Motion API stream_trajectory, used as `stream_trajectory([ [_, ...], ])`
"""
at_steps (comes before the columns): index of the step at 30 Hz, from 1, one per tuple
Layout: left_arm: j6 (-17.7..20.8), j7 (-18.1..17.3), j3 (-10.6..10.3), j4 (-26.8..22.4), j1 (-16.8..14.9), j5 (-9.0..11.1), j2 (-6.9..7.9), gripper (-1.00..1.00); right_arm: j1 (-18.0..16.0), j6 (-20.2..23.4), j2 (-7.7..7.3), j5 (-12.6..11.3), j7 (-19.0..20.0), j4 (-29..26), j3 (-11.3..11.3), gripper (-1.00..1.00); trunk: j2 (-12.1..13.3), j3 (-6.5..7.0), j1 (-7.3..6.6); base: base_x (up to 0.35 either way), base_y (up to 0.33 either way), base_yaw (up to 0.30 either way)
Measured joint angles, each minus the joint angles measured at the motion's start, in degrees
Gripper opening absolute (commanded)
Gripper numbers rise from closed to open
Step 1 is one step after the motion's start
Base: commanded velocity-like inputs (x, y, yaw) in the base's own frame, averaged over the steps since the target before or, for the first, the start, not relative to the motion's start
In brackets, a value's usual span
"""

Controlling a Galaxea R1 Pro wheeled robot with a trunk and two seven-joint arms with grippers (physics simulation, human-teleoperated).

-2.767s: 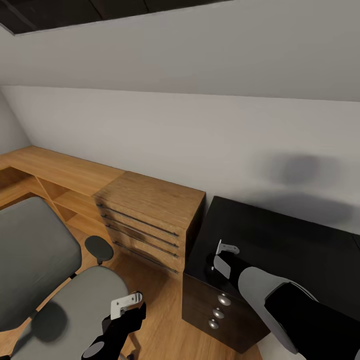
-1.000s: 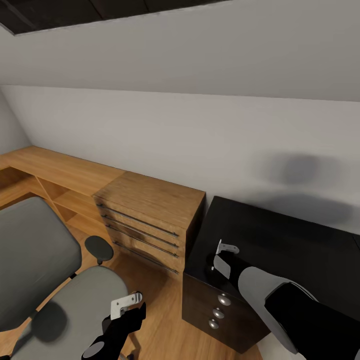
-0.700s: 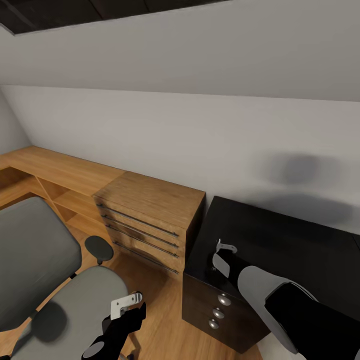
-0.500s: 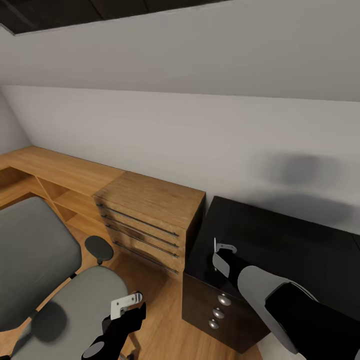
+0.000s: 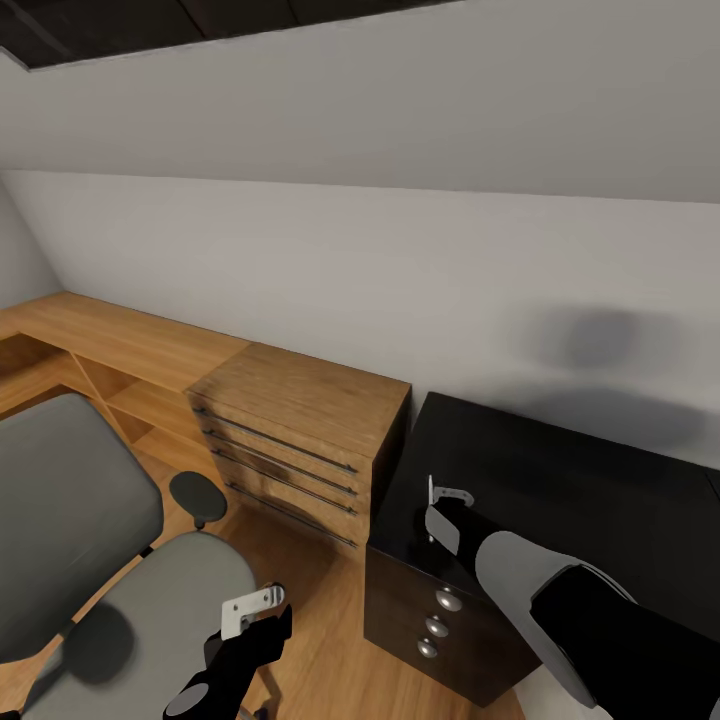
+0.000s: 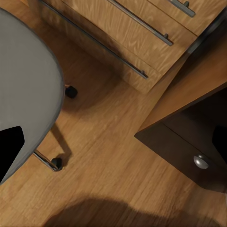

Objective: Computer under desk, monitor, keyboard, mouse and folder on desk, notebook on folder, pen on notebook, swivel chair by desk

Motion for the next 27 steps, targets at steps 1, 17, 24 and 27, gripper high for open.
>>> stream_trajectory([
  [1,0.0,0.0,0.0,0.01,0.0,0.0,0.0,1.0,0.0,0.0,-0.01,-0.05,0.01,-0.01,-0.03,-1.0,0.0,0.0,0.0,0.0,0.0,0.0],
  [17,0.01,-0.01,0.06,0.25,0.0,0.0,0.01,1.0,0.04,0.11,-0.44,-0.6,-0.18,-0.4,-0.46,-1.0,4.81,2.14,-2.62,-0.008,0.0,0.0],
  [24,0.02,-0.01,0.09,0.36,0.0,0.0,0.0,1.0,0.19,0.22,-3.92,-0.77,-0.16,-6.38,-0.39,-1.0,7.64,3.4,-4.13,-0.286,0.0,0.0],
  [27,0.03,-0.01,0.06,0.36,0.0,0.0,0.0,1.0,0.21,0.2,-4.31,-0.77,-0.22,-7.13,-0.4,-1.0,8.83,3.94,-4.81,-0.145,0.0,0.0],
])
